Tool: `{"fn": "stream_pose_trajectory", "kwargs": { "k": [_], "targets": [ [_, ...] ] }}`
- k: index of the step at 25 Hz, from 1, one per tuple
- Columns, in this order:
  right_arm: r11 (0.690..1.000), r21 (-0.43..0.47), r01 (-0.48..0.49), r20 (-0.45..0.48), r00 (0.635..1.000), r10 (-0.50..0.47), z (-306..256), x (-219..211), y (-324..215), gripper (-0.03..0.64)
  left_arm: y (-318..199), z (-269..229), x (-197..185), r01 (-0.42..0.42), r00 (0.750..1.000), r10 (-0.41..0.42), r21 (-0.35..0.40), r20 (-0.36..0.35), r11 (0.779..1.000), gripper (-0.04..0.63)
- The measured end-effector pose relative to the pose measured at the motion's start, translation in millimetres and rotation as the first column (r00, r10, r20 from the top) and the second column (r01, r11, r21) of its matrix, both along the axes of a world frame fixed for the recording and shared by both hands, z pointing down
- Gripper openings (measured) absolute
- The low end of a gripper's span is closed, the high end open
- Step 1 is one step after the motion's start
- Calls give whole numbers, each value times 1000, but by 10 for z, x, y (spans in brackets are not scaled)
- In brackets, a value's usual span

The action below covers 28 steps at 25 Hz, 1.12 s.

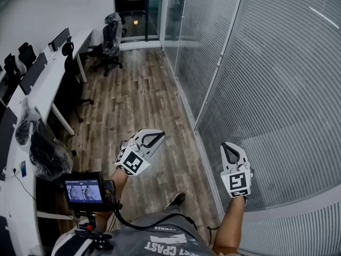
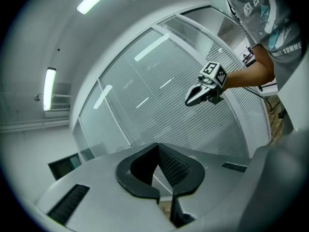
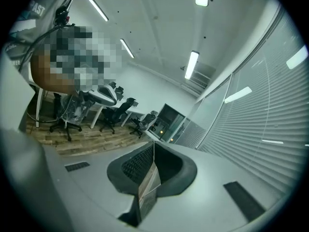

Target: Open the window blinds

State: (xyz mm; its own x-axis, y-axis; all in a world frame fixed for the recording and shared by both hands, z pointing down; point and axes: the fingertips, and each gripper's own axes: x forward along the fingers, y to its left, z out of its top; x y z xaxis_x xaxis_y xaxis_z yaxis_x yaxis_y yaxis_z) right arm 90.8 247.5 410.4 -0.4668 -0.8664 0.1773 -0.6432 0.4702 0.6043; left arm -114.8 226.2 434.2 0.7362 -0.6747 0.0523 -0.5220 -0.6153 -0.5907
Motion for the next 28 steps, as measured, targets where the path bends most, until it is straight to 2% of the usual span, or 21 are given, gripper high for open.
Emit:
{"fn": "stream_pose_trajectory", "kwargs": {
  "k": [4, 10, 16, 19, 24, 28],
  "targets": [
    [999, -4, 36, 11, 999, -36, 91, 145, -901, 5, -801, 48, 120, 43, 999, -43, -9, 4, 999, 2],
    [994, -29, 109, 16, 994, -109, 157, 537, -2419, 5, -2222, 67, 644, 94, 996, -94, -25, -5, 995, 2],
    [994, -9, 110, 13, 994, -110, -10, 652, -2611, 5, -2479, -9, 899, 61, 998, -62, -35, -9, 998, 3],
    [995, -16, 102, 8, 995, -102, 51, 770, -2769, 5, -2762, -75, 1080, 33, 999, -33, -17, -10, 999, 2],
    [996, -35, 79, 6, 997, -79, 209, 1038, -3478, 6, -3680, 13, 1470, -6, 1000, 6, -19, -9, 1000, 2],
    [998, -43, 34, -6, 999, -35, 322, 1125, -3950, 5, -4349, 109, 1629, -56, 998, 55, -24, -23, 998, 2]
  ]
}}
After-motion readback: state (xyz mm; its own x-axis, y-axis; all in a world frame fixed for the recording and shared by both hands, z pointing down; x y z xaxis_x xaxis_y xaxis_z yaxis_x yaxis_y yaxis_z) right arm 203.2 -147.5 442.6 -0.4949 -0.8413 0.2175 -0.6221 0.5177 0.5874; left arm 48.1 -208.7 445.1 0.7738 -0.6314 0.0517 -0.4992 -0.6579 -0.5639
